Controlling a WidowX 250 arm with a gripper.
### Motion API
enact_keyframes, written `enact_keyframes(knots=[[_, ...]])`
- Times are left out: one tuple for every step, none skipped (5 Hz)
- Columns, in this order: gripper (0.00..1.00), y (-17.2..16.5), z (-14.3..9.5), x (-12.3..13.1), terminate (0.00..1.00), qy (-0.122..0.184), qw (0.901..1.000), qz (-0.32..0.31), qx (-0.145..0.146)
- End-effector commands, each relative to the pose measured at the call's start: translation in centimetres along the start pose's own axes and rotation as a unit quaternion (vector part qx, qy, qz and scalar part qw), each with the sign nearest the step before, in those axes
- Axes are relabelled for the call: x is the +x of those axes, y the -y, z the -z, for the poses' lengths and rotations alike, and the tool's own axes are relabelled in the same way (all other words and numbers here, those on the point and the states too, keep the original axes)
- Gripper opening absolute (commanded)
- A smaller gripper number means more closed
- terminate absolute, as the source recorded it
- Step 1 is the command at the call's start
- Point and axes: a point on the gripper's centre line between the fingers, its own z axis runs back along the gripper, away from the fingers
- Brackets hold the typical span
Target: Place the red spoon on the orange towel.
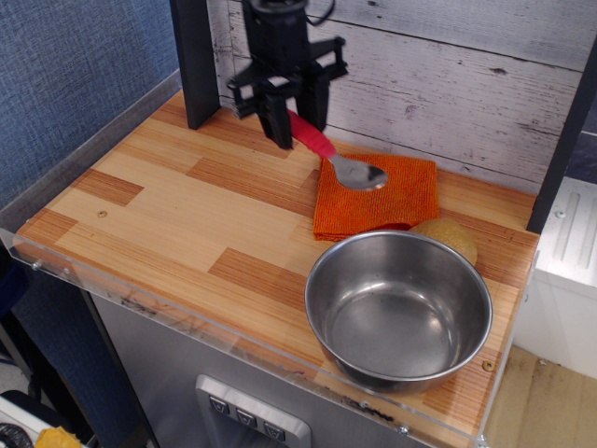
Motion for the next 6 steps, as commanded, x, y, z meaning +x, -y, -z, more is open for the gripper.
enact_keyframes(knots=[[0.00,2.0,1.9,-0.6,0.00,0.024,0.9997,-0.011,0.000],[0.00,2.6,2.9,-0.4,0.00,0.034,0.9993,-0.013,0.005],[0.00,3.0,4.0,-0.3,0.00,0.037,0.9992,-0.012,0.010],[0.00,2.8,4.5,-0.2,0.00,0.041,0.9989,-0.019,0.014],[1.00,2.4,4.6,0.2,0.00,0.035,0.9990,-0.019,0.020],[1.00,2.3,4.4,0.5,0.00,0.035,0.9991,-0.011,0.020]])
